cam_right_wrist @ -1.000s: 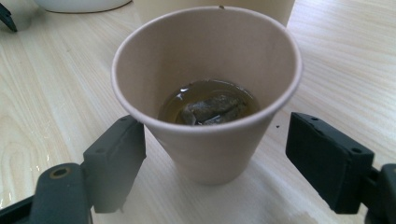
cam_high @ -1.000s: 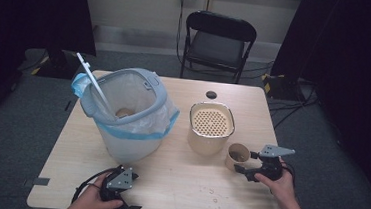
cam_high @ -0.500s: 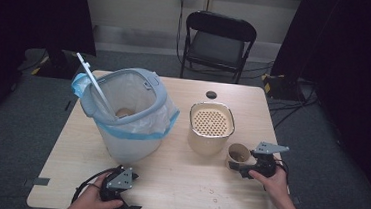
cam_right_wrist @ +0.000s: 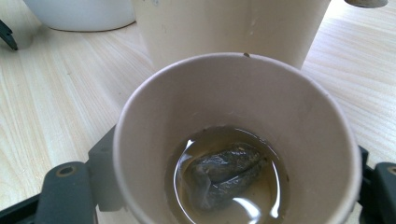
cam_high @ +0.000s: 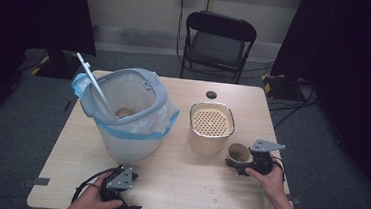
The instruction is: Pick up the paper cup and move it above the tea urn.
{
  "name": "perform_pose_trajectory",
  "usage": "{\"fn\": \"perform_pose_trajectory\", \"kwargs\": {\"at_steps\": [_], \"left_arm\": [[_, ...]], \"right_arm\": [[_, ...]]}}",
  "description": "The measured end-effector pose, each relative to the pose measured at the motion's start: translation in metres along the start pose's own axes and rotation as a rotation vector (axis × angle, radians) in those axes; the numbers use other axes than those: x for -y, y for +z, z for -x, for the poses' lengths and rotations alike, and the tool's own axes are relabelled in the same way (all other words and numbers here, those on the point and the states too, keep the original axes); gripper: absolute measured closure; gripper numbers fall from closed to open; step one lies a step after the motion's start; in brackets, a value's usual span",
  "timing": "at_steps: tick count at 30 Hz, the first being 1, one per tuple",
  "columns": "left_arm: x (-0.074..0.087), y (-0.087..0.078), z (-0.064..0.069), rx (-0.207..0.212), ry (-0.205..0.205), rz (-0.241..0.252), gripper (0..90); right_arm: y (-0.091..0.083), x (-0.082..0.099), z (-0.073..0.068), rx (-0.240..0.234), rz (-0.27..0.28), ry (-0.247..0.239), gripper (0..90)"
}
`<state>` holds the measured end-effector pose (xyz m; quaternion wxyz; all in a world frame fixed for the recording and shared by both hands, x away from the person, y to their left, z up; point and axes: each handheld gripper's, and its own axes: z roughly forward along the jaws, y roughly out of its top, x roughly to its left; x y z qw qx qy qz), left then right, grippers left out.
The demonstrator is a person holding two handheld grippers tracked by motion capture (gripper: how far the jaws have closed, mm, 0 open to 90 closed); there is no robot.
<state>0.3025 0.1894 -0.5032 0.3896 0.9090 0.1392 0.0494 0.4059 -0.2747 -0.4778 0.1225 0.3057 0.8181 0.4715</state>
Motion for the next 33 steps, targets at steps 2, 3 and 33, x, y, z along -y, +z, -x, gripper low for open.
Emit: {"fn": "perform_pose_trajectory", "kwargs": {"at_steps": [2,3,33], "left_arm": [[0.0000,0.0000,0.0000,0.000,0.000,0.000,0.0],[0.0000,0.0000,0.0001,0.000,-0.001,0.000,0.0],[0.0000,0.0000,0.0000,0.000,0.000,0.000,0.0]], "right_arm": [[0.0000,0.0000,-0.0002,-0.002,0.002,0.003,22.2],[-0.0004,0.0006,0.0002,-0.005,0.007,0.008,22.6],[-0.0072,0.0037,0.0034,0.002,0.002,-0.026,26.8]]}}
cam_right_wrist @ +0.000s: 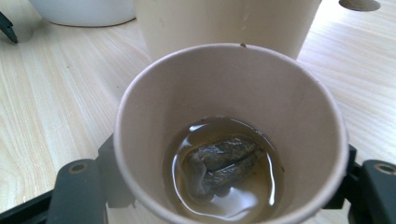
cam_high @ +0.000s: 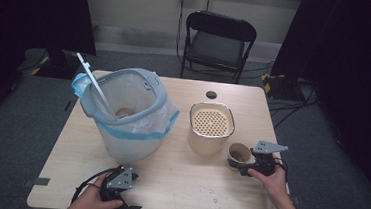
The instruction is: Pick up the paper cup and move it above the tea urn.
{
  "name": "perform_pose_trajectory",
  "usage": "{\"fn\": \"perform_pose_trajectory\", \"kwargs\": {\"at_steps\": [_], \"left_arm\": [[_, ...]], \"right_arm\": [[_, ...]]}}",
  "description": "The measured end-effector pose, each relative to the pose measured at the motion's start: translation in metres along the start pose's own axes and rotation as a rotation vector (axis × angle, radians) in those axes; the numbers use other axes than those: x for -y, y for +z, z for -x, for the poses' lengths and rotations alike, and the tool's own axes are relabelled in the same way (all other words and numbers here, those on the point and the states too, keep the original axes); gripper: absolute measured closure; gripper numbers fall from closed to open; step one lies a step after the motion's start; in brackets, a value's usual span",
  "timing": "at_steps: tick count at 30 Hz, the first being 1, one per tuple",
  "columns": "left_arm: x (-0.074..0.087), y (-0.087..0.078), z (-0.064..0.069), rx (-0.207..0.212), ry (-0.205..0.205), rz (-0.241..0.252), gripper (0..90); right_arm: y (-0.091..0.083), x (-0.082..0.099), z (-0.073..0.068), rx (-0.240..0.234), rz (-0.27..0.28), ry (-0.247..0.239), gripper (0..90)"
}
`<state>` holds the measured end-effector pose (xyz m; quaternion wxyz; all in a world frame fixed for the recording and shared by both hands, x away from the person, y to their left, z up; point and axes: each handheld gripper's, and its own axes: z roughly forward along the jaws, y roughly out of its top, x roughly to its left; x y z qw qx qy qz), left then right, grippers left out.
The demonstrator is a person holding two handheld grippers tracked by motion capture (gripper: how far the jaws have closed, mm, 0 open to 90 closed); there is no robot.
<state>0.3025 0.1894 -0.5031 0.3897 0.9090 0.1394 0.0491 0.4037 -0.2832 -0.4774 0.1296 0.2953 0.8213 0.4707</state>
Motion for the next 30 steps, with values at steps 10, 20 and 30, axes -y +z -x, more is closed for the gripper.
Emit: {"fn": "perform_pose_trajectory", "kwargs": {"at_steps": [10,20,30], "left_arm": [[0.000,0.000,0.000,0.000,-0.002,0.002,0.0],[0.000,0.000,0.000,0.000,-0.001,0.002,0.0],[0.000,0.000,0.000,-0.001,-0.002,0.003,0.0]], "right_arm": [[-0.011,-0.013,0.017,0.063,-0.007,0.006,27.2],[-0.006,-0.034,0.036,0.104,-0.025,-0.025,27.5],[-0.001,-0.049,0.050,0.120,-0.015,-0.023,27.6]]}}
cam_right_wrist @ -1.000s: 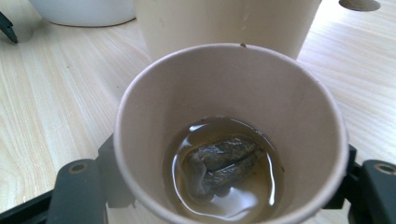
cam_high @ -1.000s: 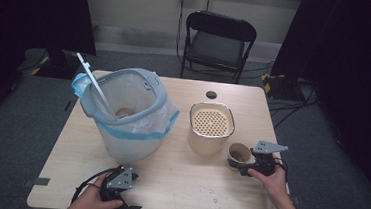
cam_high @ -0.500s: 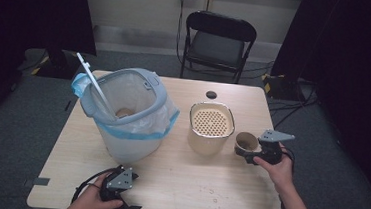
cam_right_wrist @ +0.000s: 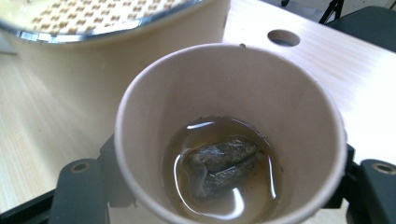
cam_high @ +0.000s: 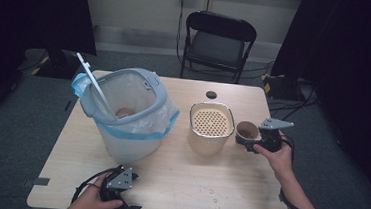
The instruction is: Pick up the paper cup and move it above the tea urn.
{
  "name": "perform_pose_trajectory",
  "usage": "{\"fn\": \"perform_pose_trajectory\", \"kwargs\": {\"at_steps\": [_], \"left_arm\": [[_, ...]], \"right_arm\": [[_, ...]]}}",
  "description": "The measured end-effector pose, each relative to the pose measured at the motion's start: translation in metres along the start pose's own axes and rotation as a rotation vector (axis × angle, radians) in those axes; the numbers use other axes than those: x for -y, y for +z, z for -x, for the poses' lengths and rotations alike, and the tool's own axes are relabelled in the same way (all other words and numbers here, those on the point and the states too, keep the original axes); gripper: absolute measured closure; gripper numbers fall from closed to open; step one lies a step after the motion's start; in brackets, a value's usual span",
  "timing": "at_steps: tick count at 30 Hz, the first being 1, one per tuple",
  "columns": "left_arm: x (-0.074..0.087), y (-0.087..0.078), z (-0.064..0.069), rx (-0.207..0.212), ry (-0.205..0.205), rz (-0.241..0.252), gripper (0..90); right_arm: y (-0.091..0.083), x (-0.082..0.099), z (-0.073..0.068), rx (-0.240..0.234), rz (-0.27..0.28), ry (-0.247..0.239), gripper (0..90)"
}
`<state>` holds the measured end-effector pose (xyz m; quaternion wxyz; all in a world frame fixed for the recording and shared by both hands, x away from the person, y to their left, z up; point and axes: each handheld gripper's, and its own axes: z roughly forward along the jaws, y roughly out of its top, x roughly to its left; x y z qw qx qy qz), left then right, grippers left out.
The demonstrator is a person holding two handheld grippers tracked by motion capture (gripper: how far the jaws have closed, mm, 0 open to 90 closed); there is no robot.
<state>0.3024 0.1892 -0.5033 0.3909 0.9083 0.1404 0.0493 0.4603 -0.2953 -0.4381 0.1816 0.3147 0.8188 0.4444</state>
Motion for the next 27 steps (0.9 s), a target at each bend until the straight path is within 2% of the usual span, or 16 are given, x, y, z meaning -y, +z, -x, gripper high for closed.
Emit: {"fn": "perform_pose_trajectory", "kwargs": {"at_steps": [4,6,17,20,27], "left_arm": [[0.000,0.000,0.000,-0.001,0.000,-0.004,0.0],[0.000,0.000,0.000,-0.002,-0.001,-0.001,0.0],[0.000,0.000,0.000,-0.001,-0.002,-0.004,0.0],[0.000,0.000,0.000,0.000,-0.002,-0.001,0.0],[0.000,0.000,0.000,0.000,-0.003,0.000,0.0]], "right_arm": [[0.001,-0.006,0.003,0.003,0.009,0.007,27.6],[0.002,-0.010,0.006,0.010,-0.004,-0.003,27.6],[0.003,-0.030,0.015,0.031,-0.003,-0.014,27.7],[0.006,-0.038,0.019,0.041,-0.014,-0.033,27.7],[0.014,-0.049,0.027,0.046,-0.011,-0.038,27.6]]}}
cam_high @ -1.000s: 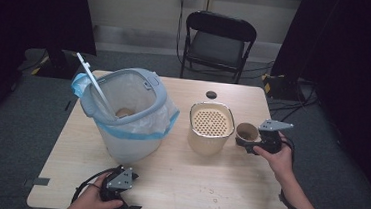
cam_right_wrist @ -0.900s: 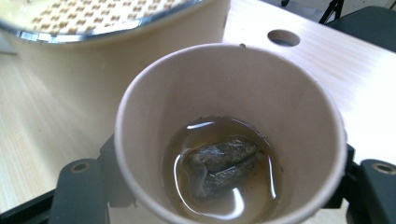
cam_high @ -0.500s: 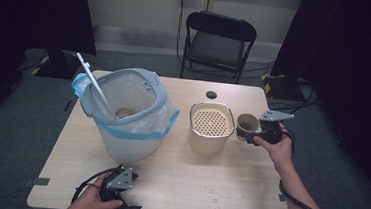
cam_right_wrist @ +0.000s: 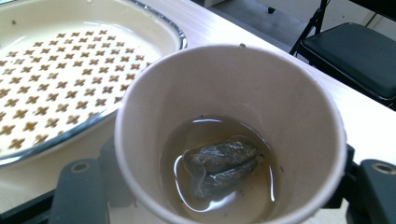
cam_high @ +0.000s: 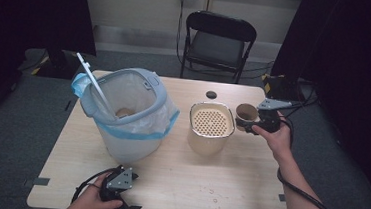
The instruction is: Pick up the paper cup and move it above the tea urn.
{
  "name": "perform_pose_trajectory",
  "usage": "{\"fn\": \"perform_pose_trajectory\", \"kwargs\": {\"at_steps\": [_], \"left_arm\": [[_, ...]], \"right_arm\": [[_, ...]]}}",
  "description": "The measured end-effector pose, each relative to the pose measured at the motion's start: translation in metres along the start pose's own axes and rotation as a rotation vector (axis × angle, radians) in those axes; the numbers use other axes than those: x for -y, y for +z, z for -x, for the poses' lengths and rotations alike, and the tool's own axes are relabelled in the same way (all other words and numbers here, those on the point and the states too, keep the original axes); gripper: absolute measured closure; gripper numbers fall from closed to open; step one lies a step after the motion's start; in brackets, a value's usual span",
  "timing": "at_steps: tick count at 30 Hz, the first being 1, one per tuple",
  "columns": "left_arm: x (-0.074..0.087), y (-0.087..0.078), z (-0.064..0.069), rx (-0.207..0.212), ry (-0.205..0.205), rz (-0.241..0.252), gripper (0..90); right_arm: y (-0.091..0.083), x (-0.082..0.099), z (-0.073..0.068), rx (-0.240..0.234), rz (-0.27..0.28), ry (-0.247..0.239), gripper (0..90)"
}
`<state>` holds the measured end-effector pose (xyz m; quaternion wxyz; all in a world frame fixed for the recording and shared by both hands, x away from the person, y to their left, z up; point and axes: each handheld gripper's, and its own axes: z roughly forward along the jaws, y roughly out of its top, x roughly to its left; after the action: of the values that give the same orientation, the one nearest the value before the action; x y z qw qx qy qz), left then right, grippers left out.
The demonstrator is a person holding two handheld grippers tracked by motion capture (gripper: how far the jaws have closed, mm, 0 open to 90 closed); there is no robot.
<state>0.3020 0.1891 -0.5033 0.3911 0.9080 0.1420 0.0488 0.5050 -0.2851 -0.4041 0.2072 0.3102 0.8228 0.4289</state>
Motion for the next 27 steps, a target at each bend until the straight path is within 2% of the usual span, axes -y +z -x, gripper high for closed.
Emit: {"fn": "perform_pose_trajectory", "kwargs": {"at_steps": [8,12,21,27], "left_arm": [[0.000,0.000,0.000,-0.001,0.002,-0.008,0.0],[0.000,0.000,0.000,-0.002,0.001,-0.003,0.0],[0.000,0.000,0.000,0.002,0.002,-0.007,0.0],[-0.001,-0.001,0.000,-0.005,0.008,-0.007,0.0]], "right_arm": [[0.007,-0.011,0.006,0.007,0.011,0.001,27.7],[0.012,-0.020,0.009,0.020,0.000,-0.016,27.7],[0.016,-0.031,0.017,0.030,0.014,0.006,27.8],[0.018,-0.039,0.022,0.042,0.017,-0.002,27.8]]}}
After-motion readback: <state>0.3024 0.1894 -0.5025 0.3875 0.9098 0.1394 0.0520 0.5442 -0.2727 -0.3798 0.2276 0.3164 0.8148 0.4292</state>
